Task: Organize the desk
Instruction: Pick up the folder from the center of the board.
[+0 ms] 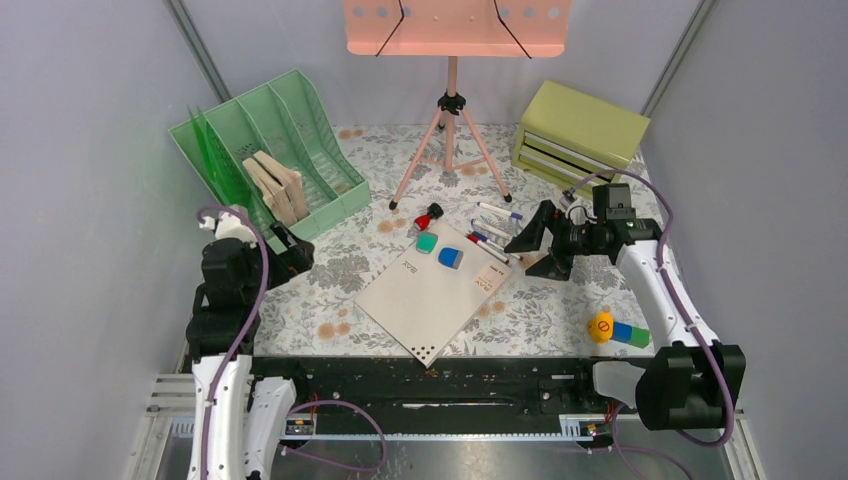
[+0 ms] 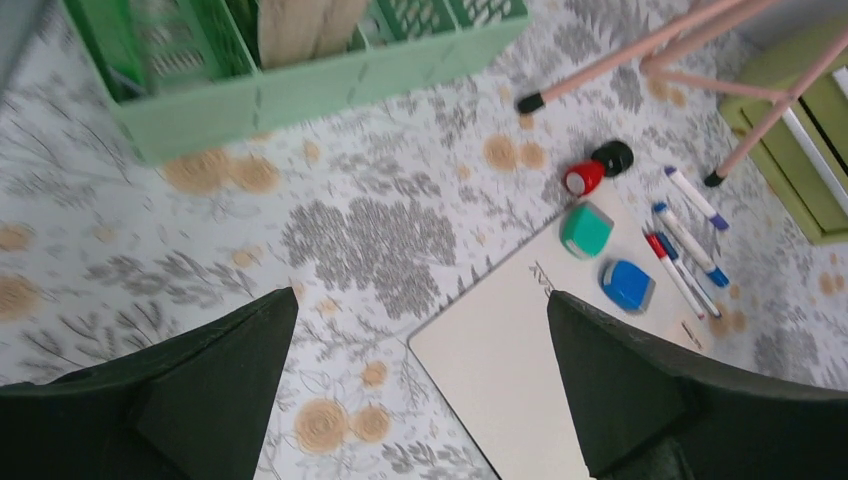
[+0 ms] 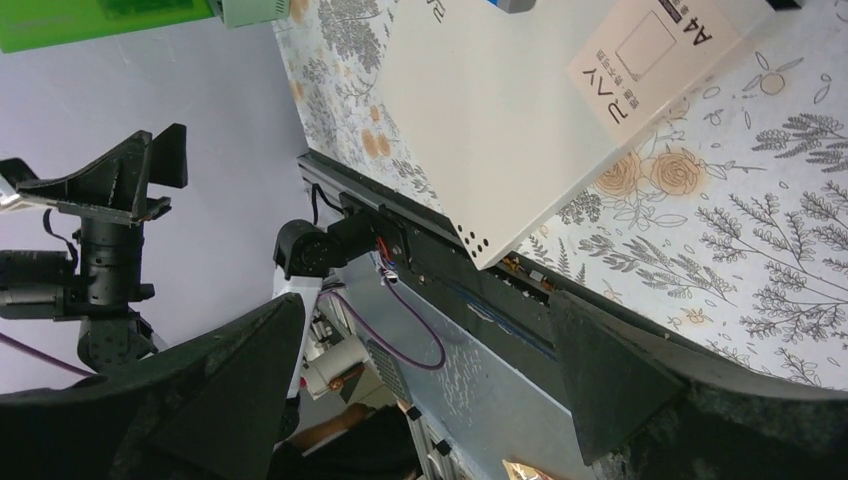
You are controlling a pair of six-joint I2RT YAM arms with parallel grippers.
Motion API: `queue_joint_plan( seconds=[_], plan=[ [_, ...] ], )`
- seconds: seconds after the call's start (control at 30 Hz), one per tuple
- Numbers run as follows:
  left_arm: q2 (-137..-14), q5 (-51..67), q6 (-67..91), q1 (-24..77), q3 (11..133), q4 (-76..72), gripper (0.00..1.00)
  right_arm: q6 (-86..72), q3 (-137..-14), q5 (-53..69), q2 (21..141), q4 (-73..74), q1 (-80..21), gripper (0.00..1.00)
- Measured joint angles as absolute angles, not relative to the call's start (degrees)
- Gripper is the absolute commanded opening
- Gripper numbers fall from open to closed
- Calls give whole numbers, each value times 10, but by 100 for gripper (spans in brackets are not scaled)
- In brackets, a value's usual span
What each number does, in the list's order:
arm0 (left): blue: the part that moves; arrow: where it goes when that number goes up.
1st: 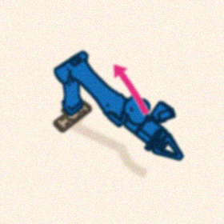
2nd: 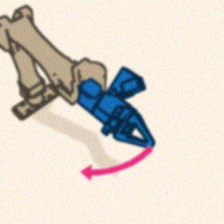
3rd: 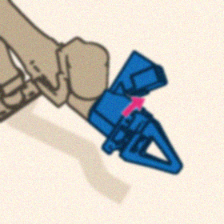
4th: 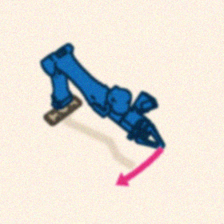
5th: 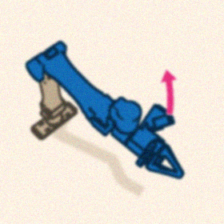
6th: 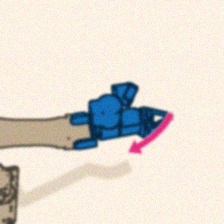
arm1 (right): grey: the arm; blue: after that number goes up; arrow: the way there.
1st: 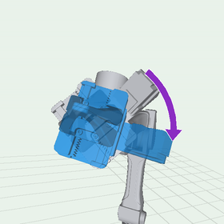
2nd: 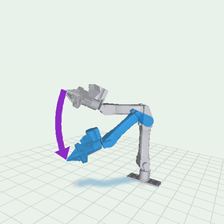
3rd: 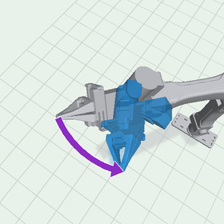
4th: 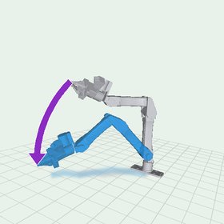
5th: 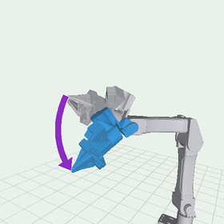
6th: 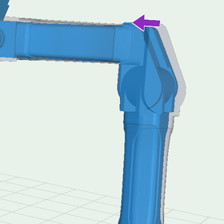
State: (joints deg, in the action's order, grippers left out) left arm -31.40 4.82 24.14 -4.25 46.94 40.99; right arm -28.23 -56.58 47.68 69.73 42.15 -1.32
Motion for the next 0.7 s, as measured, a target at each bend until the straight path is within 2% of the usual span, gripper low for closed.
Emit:
queue_joint_plan(
  seconds=[0.4, 0.7],
  plan=[
    [-335, 154, 348, -40, 349, 412, 99, -320, -479, 435, 680, 397, -13, 99],
    [-399, 183, 400, -12, 335, 380, 99, -390, -385, 403, 689, 341, -13, 99]
  ],
)
